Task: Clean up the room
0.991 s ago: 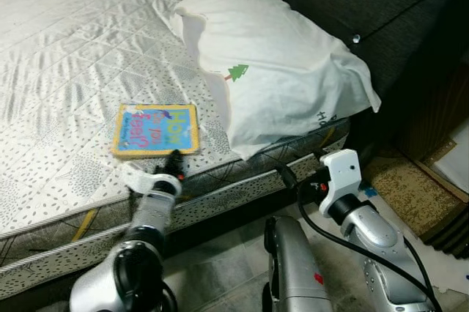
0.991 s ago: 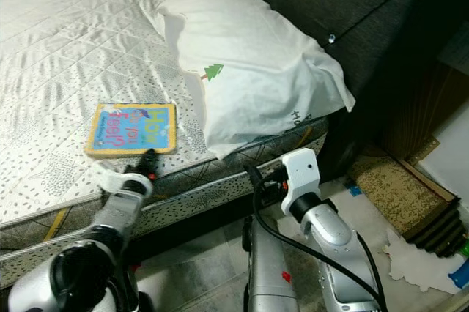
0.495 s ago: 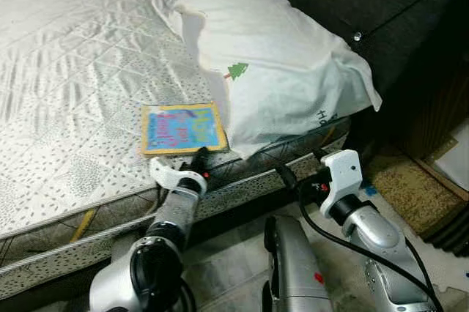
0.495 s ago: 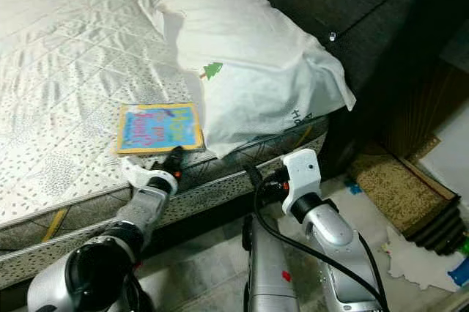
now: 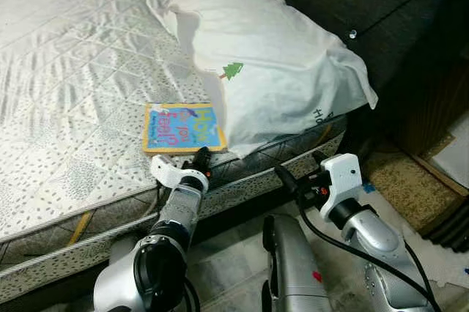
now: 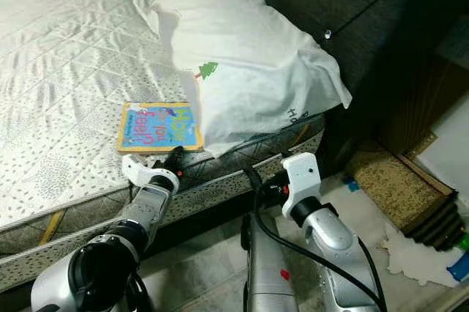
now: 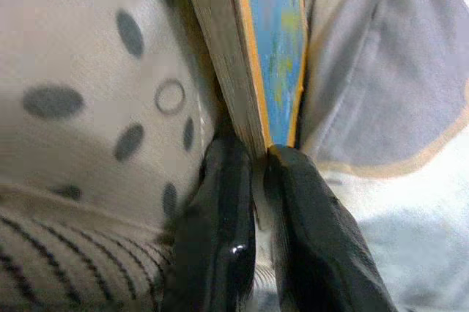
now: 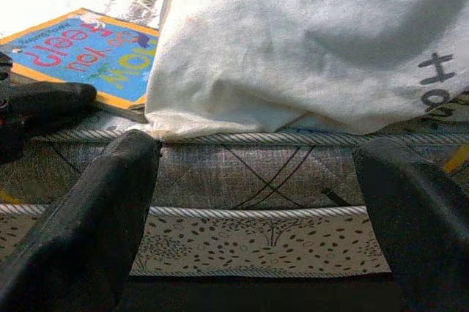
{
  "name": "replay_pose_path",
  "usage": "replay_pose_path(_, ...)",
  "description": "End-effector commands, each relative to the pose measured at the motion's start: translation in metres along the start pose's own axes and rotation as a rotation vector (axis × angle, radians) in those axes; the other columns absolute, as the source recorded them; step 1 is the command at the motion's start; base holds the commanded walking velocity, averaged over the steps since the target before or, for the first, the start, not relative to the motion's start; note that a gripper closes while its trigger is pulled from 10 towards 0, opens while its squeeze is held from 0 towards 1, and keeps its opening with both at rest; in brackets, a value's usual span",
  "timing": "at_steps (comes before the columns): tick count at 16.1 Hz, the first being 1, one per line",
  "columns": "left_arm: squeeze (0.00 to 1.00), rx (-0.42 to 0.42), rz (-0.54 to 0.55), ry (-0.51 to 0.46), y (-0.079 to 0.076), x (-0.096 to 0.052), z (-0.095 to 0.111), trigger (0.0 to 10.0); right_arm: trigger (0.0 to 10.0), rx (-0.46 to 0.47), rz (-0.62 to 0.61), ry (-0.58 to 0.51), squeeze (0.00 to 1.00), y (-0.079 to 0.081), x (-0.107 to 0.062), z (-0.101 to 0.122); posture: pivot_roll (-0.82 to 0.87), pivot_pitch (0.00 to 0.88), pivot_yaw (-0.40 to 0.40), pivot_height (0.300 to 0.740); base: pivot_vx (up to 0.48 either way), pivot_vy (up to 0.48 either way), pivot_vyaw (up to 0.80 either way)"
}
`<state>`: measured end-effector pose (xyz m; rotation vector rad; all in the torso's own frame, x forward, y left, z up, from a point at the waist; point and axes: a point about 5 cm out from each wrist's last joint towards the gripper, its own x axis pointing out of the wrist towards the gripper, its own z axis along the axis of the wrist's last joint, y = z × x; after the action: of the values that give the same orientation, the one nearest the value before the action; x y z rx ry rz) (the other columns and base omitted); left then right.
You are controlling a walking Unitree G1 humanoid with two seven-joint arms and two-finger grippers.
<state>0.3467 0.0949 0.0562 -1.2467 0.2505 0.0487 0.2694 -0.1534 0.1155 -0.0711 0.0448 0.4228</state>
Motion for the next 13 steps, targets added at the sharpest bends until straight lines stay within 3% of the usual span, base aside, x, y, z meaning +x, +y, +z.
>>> replay_pose_path(1, 0.0, 0.032, 0.061, -0.008, 0.006, -0.003, -0.003, 10.0, 10.0, -0.008, -0.005, -0.011, 0.0, 0.001, -0.001, 0.003, -0.36, 0.122, -0.002, 0.486, 0.0, 0.0, 0.0)
replay_pose_path(2, 0.31, 0.03, 0.097, -0.022, 0.01, -0.004, -0.003, 10.0, 10.0, -0.007, -0.004, -0.013, 0.0, 0.002, 0.0, 0.003, -0.36, 0.121, -0.001, 0.486, 0.0, 0.0, 0.0)
replay_pose_path(3, 0.99, 0.036, 0.124, -0.017, 0.012, -0.004, -0.005, 10.0, 10.0, -0.007, -0.003, -0.015, 0.0, 0.004, 0.001, 0.004, -0.35, 0.116, 0.0, 0.486, 0.0, 0.0, 0.0)
replay_pose_path(7, 1.0, 0.117, 0.131, 0.068, 0.007, -0.005, -0.022, 10.0, 10.0, -0.002, -0.004, -0.028, 0.0, 0.009, 0.007, 0.007, -0.33, 0.104, 0.008, 0.486, 0.0, 0.0, 0.0)
replay_pose_path(9, 1.0, 0.214, 0.078, 0.138, 0.001, -0.005, -0.034, 10.0, 10.0, 0.009, -0.003, -0.04, 0.0, 0.013, 0.012, 0.009, -0.29, 0.096, 0.013, 0.486, 0.0, 0.0, 0.0)
replay_pose_path(10, 1.0, 0.285, -0.012, 0.133, -0.006, -0.004, -0.033, 10.0, 10.0, 0.026, 0.007, -0.053, 0.0, 0.017, 0.018, 0.011, -0.26, 0.081, 0.014, 0.486, 0.0, 0.0, 0.0)
replay_pose_path(13, 1.0, 0.341, -0.098, 0.047, -0.011, -0.002, -0.014, 10.0, 10.0, 0.045, 0.016, -0.061, 0.0, 0.022, 0.027, 0.009, -0.2, 0.061, 0.016, 0.486, 0.0, 0.0, 0.0)
